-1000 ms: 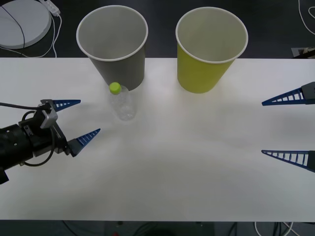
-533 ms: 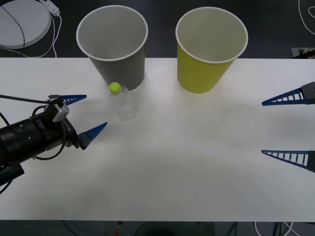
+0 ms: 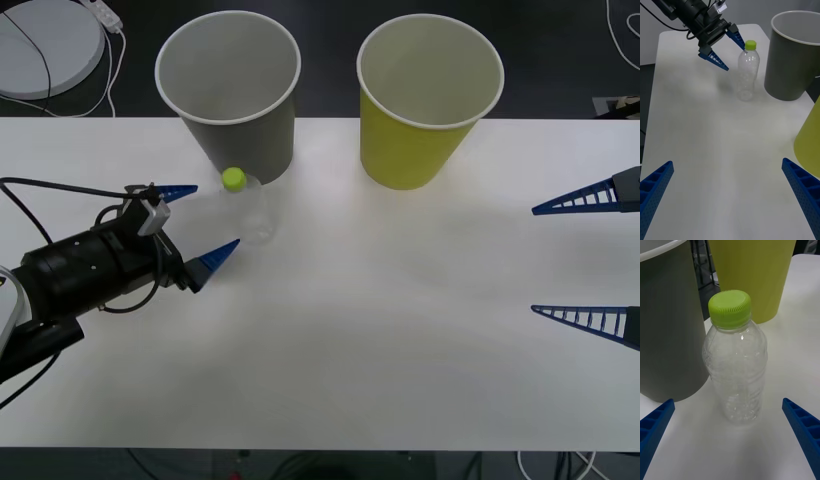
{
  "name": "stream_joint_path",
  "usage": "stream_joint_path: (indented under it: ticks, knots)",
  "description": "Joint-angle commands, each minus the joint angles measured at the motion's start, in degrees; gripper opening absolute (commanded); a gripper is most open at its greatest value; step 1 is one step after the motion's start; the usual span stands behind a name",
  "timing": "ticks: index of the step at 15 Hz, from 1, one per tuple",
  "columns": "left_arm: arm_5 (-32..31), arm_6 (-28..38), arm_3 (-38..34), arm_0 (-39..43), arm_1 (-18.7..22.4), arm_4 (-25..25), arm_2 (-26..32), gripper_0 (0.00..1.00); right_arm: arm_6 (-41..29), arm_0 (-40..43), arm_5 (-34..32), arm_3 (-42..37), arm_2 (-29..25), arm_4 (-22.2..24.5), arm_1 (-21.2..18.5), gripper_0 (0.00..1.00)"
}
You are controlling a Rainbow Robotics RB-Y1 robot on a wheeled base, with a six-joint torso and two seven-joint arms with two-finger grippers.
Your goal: Put the can into the green bin and the plastic bottle into the gray bin
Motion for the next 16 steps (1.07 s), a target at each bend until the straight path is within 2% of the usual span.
stream_joint_path:
  ticks: [1,6,10,16]
  knots:
    - [1.54,-0.05,1.94,-2.08,-0.28,-0.07,-1.99,1.00,0.00,0.00,0.00,0.00,0.00,0.00,0.00,1.00]
    - [1.63,0.03,5.37,-5.95,-0.46,-0.16,-3.57,1.00,0.00,0.00,0.00,0.00,0.00,0.00,0.00,1.00]
    - [1.72,0.91,5.55,-6.74,-3.53,-3.41,-3.57,1.00,0.00,0.00,0.00,0.00,0.00,0.00,0.00,1.00]
    - [1.63,2.32,5.55,-7.79,-5.29,-6.75,-3.66,1.00,0.00,0.00,0.00,0.00,0.00,0.00,0.00,1.00]
